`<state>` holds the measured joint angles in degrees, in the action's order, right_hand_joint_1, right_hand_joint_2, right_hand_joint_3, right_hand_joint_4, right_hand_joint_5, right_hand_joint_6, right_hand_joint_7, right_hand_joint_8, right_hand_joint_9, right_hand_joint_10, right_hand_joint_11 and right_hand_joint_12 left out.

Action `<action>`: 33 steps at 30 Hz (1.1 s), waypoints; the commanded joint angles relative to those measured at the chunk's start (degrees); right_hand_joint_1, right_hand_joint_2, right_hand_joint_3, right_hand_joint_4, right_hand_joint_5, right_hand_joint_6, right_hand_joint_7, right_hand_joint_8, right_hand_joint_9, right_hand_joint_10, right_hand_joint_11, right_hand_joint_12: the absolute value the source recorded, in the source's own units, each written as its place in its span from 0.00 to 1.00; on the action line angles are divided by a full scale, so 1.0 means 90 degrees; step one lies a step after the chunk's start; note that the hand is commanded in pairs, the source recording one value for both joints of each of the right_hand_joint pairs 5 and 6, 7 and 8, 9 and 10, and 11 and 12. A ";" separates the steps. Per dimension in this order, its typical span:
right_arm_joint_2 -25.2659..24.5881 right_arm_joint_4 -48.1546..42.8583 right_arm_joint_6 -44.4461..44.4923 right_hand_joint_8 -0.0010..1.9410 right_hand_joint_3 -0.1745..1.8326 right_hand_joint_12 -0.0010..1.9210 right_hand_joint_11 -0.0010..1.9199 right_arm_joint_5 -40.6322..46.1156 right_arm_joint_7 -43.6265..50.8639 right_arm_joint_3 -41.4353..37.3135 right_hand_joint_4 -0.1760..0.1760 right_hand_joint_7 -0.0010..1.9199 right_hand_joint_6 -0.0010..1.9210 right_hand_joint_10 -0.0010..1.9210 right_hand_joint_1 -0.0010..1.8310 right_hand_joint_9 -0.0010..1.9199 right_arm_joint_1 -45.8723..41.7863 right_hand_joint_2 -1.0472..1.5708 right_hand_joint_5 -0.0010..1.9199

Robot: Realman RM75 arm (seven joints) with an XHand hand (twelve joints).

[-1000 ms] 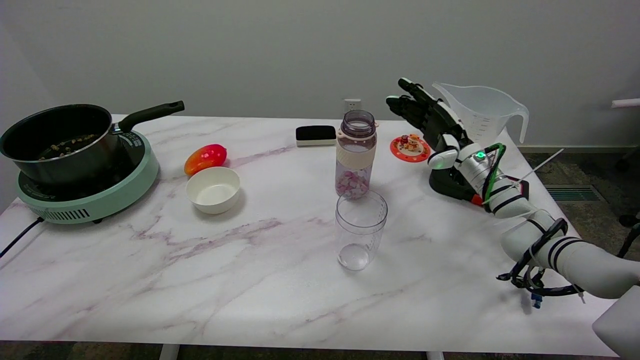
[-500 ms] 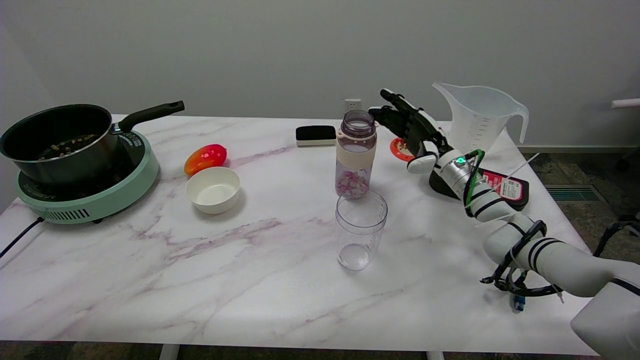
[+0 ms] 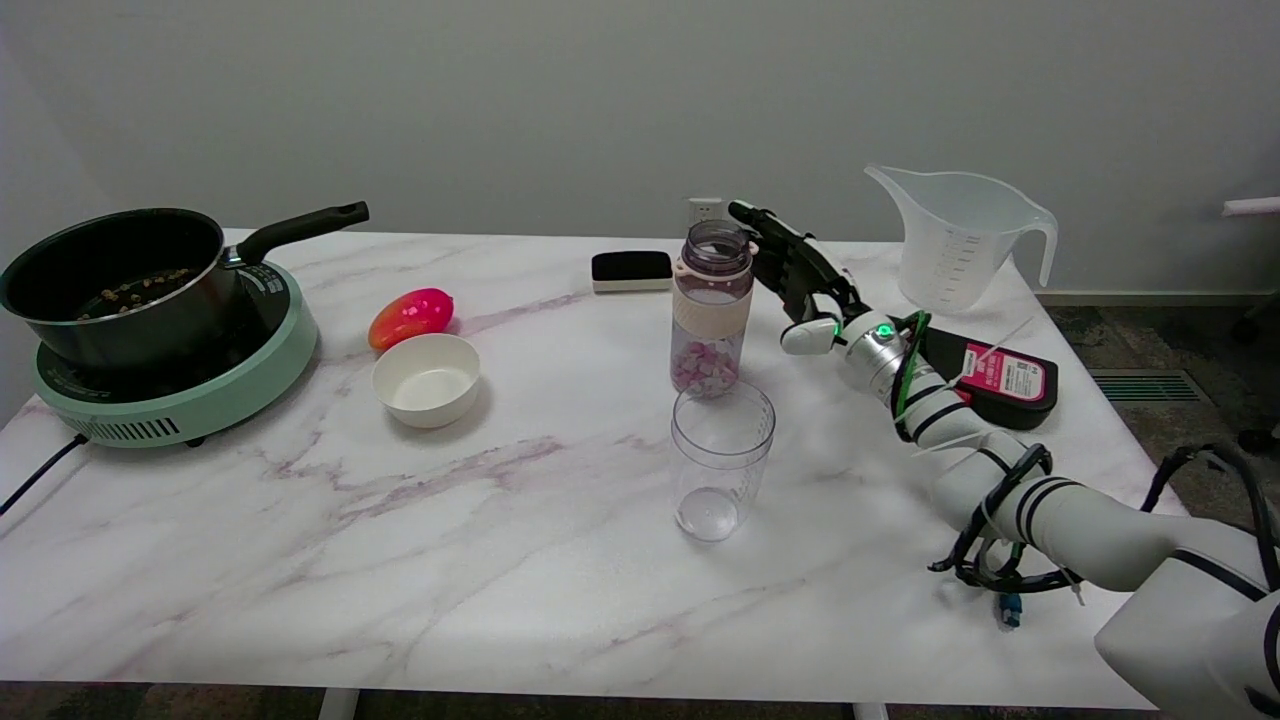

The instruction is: Pick up the bottle.

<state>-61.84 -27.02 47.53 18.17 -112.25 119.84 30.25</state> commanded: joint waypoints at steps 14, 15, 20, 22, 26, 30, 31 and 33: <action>-0.0532 0.0340 -0.0349 0.28 0.57 0.06 0.06 -0.0196 0.0050 0.0014 0.50 0.29 0.10 0.26 0.78 0.26 0.0339 0.16 0.10; -0.0532 0.0340 -0.0349 0.29 0.56 0.06 0.06 -0.0196 0.0055 0.0014 0.50 0.29 0.10 0.26 0.78 0.26 0.0339 0.18 0.10; -0.0523 0.0340 -0.0399 0.32 0.54 0.05 0.05 -0.0196 0.0174 -0.0004 0.50 0.32 0.11 0.30 0.79 0.30 0.0321 0.21 0.11; -0.0508 0.0340 -0.0402 0.33 0.53 0.06 0.06 -0.0196 0.0174 -0.0004 0.50 0.33 0.11 0.30 0.79 0.30 0.0312 0.22 0.11; -0.0478 0.0332 -0.0402 0.33 0.54 0.06 0.06 -0.0196 0.0174 -0.0004 0.50 0.34 0.12 0.31 0.79 0.31 0.0294 0.22 0.12; -0.0478 0.0340 -0.0411 0.34 0.53 0.06 0.06 -0.0196 0.0174 -0.0004 0.50 0.34 0.12 0.32 0.80 0.32 0.0294 0.23 0.12; -0.0478 0.0340 -0.0411 0.34 0.52 0.06 0.06 -0.0196 0.0174 -0.0004 0.50 0.34 0.13 0.32 0.80 0.32 0.0294 0.24 0.13; -0.0473 0.0340 -0.0420 0.35 0.51 0.07 0.07 -0.0196 0.0183 -0.0004 0.50 0.35 0.14 0.34 0.81 0.34 0.0294 0.27 0.14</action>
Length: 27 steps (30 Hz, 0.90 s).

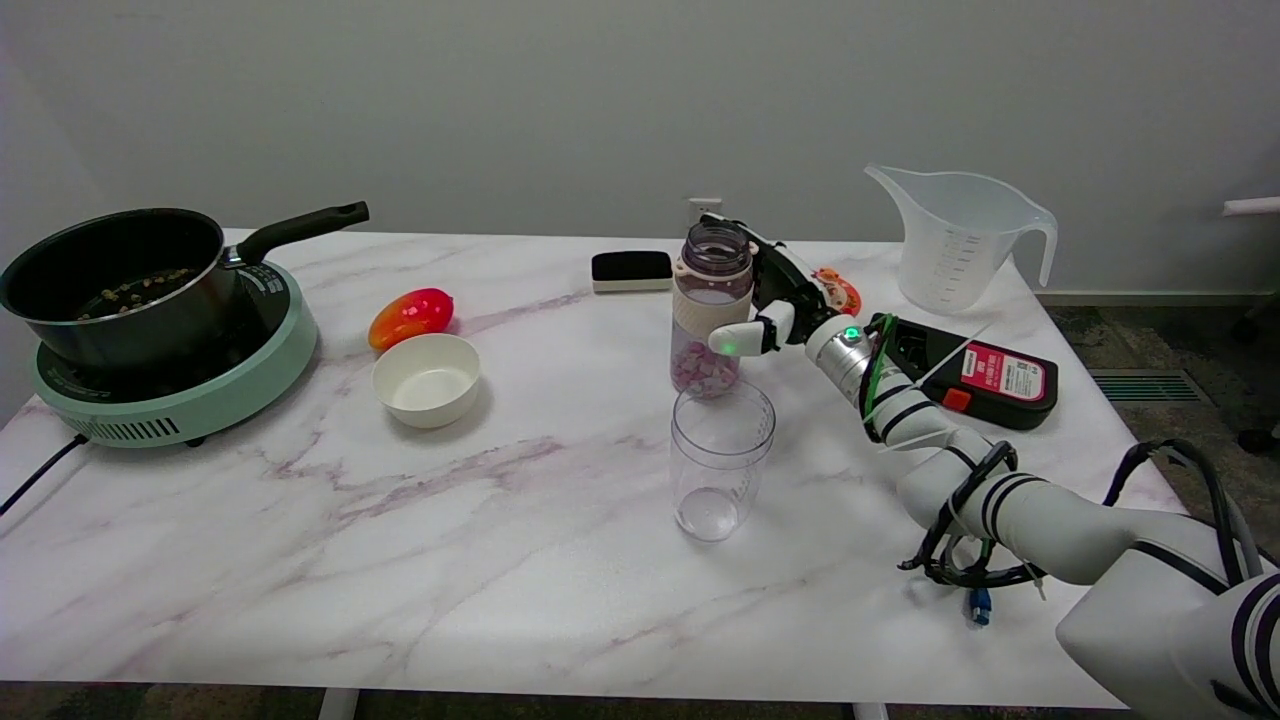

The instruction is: Pick up the bottle.

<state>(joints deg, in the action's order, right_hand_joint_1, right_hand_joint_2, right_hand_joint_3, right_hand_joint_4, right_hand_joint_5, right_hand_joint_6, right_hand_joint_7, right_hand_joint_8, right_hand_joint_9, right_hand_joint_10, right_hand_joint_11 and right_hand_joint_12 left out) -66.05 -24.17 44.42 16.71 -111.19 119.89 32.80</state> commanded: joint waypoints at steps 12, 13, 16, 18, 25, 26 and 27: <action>0.0016 -0.0017 -0.0163 0.39 0.44 0.28 0.28 -0.0167 0.0064 -0.0009 0.50 0.39 0.18 0.45 0.85 0.46 0.0031 0.36 0.18; 0.0016 -0.0021 -0.0163 0.40 0.44 0.28 0.28 -0.0167 0.0064 -0.0009 0.50 0.40 0.18 0.46 0.85 0.46 0.0028 0.36 0.18; 0.0016 -0.0029 -0.0163 0.41 0.44 0.30 0.30 -0.0167 0.0064 -0.0009 0.50 0.41 0.20 0.46 0.84 0.46 0.0028 0.36 0.20; 0.0025 -0.0029 -0.0163 0.41 0.45 0.30 0.30 -0.0167 0.0100 -0.0024 0.50 0.41 0.21 0.45 0.84 0.45 0.0028 0.36 0.21; 0.0025 -0.0038 -0.0172 0.42 0.46 0.29 0.29 -0.0172 0.0301 -0.0121 0.50 0.43 0.18 0.42 0.84 0.42 0.0010 0.35 0.18; 0.0031 -0.0038 -0.0172 0.42 0.46 0.29 0.29 -0.0175 0.0310 -0.0136 0.50 0.43 0.18 0.42 0.84 0.42 0.0010 0.35 0.18; 0.0034 -0.0038 -0.0172 0.42 0.46 0.29 0.29 -0.0175 0.0330 -0.0142 0.50 0.43 0.17 0.42 0.85 0.42 0.0010 0.35 0.17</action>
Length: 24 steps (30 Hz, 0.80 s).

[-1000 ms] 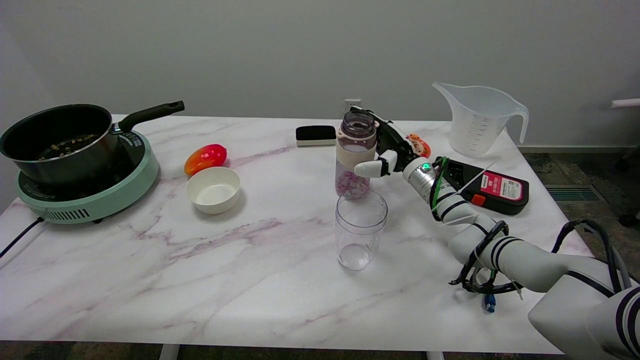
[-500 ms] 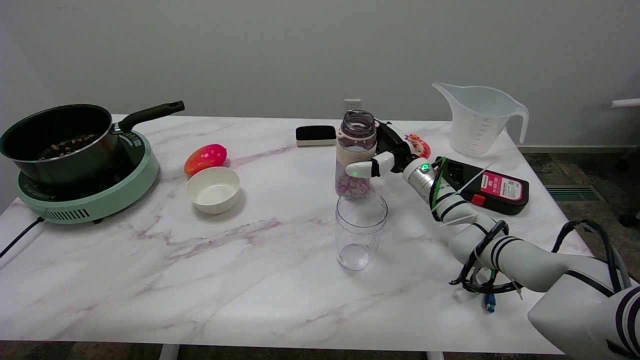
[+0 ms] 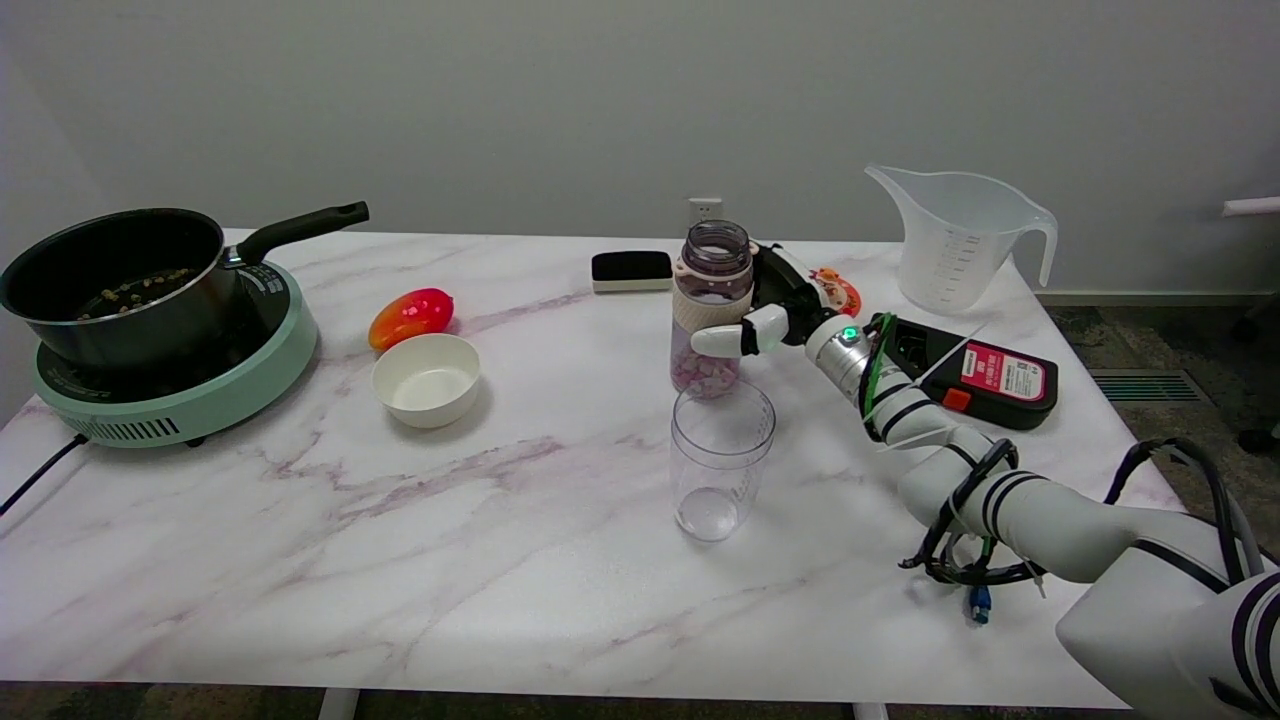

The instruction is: Pick up the bottle.

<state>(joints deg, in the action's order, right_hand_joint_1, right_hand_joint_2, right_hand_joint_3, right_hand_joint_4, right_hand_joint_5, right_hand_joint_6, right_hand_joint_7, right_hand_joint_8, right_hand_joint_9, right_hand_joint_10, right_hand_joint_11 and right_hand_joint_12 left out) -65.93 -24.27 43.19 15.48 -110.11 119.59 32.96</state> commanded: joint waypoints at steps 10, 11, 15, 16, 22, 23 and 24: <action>0.0048 -0.0027 -0.0041 0.52 0.49 0.32 0.32 -0.0038 0.0237 -0.0118 0.50 0.53 0.14 0.47 0.85 0.47 -0.0008 0.35 0.14; 0.0048 -0.0027 -0.0044 0.55 0.50 0.33 0.33 -0.0038 0.0237 -0.0118 0.50 0.55 0.13 0.47 0.85 0.47 -0.0008 0.36 0.13; 0.0048 -0.0027 -0.0071 0.60 0.54 0.38 0.38 -0.0038 0.0237 -0.0118 0.50 0.61 0.12 0.50 0.85 0.50 -0.0008 0.37 0.12; 0.0048 -0.0027 -0.0071 0.61 0.55 0.38 0.38 -0.0038 0.0237 -0.0118 0.50 0.61 0.12 0.50 0.86 0.50 -0.0008 0.37 0.12; 0.0057 -0.0036 -0.0103 0.61 0.57 0.38 0.38 -0.0038 0.0237 -0.0118 0.50 0.61 0.11 0.51 0.85 0.51 -0.0008 0.35 0.11; 0.0057 -0.0036 -0.0106 0.61 0.57 0.37 0.38 -0.0038 0.0237 -0.0118 0.50 0.61 0.11 0.50 0.85 0.50 -0.0008 0.35 0.11; 0.0063 -0.0036 -0.0112 0.61 0.57 0.37 0.37 -0.0038 0.0237 -0.0118 0.50 0.61 0.11 0.50 0.85 0.50 -0.0008 0.35 0.11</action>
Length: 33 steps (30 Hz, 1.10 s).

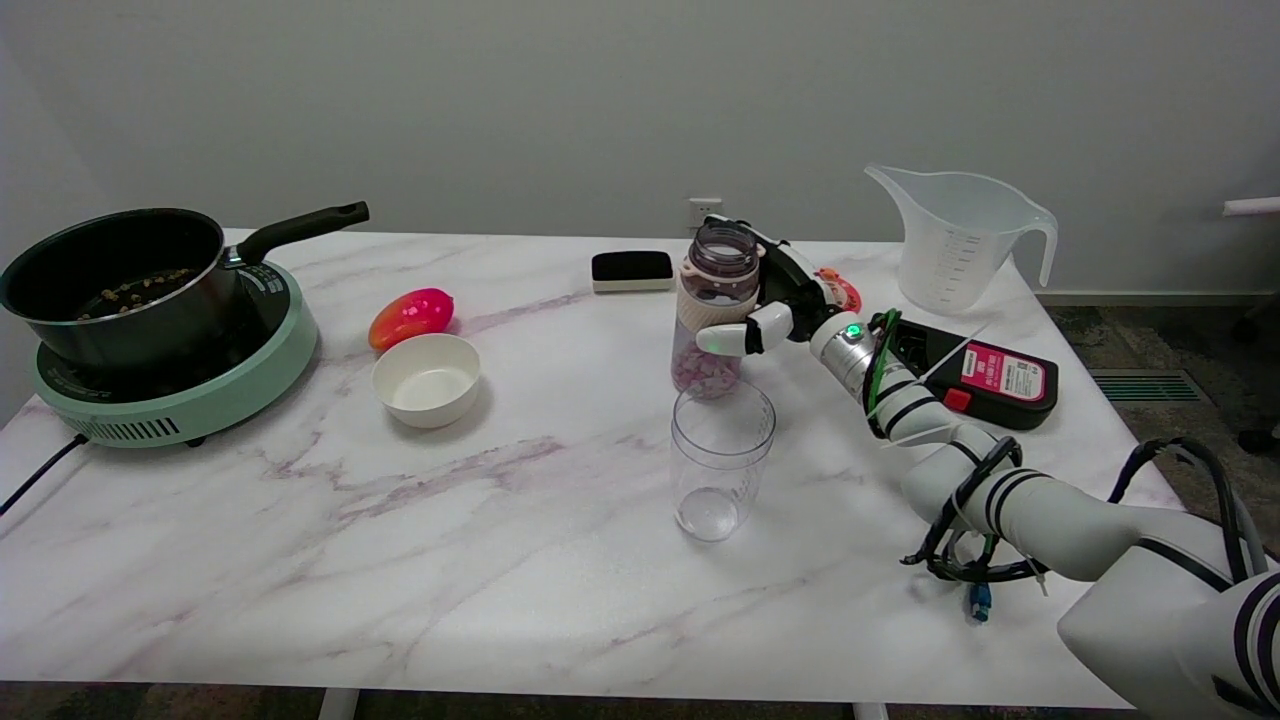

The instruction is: Pick up the bottle.

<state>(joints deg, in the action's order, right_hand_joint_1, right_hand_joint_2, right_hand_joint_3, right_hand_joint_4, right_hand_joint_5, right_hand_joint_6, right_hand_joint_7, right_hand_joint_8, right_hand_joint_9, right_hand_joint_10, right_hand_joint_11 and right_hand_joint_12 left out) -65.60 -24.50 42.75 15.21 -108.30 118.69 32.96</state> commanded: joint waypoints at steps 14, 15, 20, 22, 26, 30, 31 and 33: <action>0.0037 -0.0011 -0.0187 0.75 0.73 0.57 0.57 -0.0009 0.0037 -0.0018 0.50 0.76 0.10 0.69 0.88 0.69 0.0018 0.40 0.10; 0.0037 -0.0011 -0.0196 0.77 0.73 0.58 0.58 -0.0009 0.0037 -0.0018 0.50 0.78 0.10 0.71 0.90 0.71 0.0018 0.42 0.10; 0.0046 -0.0011 -0.0216 0.83 0.63 0.62 0.62 -0.0009 0.0037 -0.0018 0.50 0.84 0.40 0.75 0.92 0.75 0.0048 0.52 0.40; 0.0052 -0.0011 -0.0216 0.87 0.66 0.64 0.64 -0.0018 0.0037 -0.0018 0.50 0.88 0.55 0.76 0.93 0.76 0.0060 0.55 0.55; 0.0064 -0.0029 -0.0216 0.90 0.63 0.67 0.67 -0.0018 0.0037 0.0000 0.50 0.91 0.71 0.78 0.92 0.78 0.0098 0.60 0.71; 0.0064 -0.0061 -0.0231 0.89 0.55 0.67 0.67 -0.0018 0.0043 -0.0006 0.50 0.90 0.78 0.78 0.90 0.78 0.0101 0.64 0.78; 0.0064 -0.0087 -0.0263 0.89 0.54 0.67 0.67 -0.0018 0.0046 -0.0015 0.50 0.90 0.78 0.78 0.90 0.78 0.0092 0.64 0.78; 0.0064 -0.0124 -0.0303 0.88 0.53 0.67 0.67 -0.0018 0.0046 -0.0018 0.50 0.89 0.79 0.78 0.90 0.78 0.0089 0.64 0.79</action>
<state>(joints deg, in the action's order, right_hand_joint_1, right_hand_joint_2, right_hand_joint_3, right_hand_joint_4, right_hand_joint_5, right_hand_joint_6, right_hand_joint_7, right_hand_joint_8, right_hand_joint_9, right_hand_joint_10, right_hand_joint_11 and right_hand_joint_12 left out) -65.16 -24.64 41.07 15.08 -107.96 118.58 33.48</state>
